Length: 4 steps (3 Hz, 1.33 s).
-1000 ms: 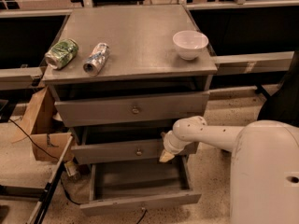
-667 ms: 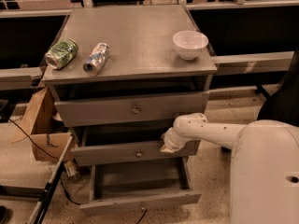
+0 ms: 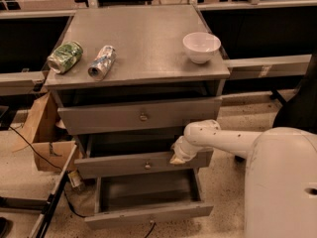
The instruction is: Open middle drawer
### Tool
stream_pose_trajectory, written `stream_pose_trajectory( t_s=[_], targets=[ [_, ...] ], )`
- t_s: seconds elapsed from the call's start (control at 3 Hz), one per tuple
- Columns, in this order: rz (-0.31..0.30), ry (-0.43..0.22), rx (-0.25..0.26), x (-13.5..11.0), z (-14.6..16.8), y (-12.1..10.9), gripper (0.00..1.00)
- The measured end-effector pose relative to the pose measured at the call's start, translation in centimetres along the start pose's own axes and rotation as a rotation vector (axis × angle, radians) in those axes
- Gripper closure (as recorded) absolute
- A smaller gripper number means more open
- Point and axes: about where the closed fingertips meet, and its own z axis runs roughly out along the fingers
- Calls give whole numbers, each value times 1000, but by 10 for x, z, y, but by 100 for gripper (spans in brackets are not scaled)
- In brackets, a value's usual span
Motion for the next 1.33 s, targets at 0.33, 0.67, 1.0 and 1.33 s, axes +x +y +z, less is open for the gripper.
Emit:
stream_pose_trajectory(
  t_s=[0.33,0.67,1.0,1.33],
  targets=[
    [2,10,-28,1,-2,11,100],
    [4,17,-59,1,-5,24,100],
    [5,20,-73,1,-7,28,100],
    [6,24,-97,0,-8,36,100]
  ],
)
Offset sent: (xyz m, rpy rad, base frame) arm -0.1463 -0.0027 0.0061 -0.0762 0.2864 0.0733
